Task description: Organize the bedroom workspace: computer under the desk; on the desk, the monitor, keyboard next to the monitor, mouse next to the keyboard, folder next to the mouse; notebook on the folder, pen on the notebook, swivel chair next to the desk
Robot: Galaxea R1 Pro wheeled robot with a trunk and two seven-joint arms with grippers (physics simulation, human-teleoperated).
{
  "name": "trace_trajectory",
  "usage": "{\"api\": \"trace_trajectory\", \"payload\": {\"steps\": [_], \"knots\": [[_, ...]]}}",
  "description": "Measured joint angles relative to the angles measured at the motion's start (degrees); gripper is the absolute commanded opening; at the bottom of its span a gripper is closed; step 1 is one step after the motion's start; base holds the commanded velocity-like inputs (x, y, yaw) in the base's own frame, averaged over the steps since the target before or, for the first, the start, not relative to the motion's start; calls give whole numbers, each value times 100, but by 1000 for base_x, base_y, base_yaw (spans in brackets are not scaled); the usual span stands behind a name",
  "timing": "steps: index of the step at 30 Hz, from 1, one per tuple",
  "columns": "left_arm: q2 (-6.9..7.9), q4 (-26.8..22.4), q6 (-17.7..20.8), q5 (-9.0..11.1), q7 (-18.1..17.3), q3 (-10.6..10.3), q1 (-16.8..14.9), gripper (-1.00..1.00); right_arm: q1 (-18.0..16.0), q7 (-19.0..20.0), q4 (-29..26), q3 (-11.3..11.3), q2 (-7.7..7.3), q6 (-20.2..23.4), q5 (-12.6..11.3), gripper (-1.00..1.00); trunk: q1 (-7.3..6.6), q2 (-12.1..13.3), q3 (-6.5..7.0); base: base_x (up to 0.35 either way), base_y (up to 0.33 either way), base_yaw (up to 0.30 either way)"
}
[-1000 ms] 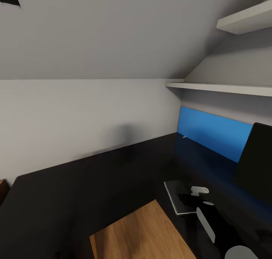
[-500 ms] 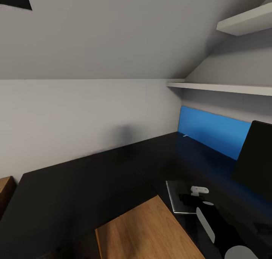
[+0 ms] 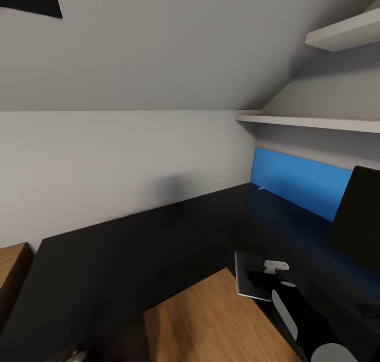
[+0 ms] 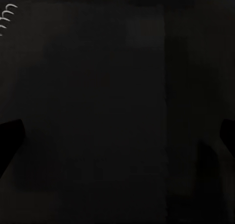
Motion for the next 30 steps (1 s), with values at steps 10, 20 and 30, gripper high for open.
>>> {"api": "trace_trajectory", "payload": {"steps": [10,20,30], "knots": [[0,1,1,0,0,0,-1,100,2,7,1,4,4,-4,-23,100,0,0,0,-26,8,0],[0,1,5,0,0,0,3,100,0,8,8,5,5,-10,-36,100,0,0,0,-70,0,0],[-2,1,7,-2,-3,-4,0,100,1,8,104,5,5,-29,-41,100,-88,159,71,-4,0,0]]}}
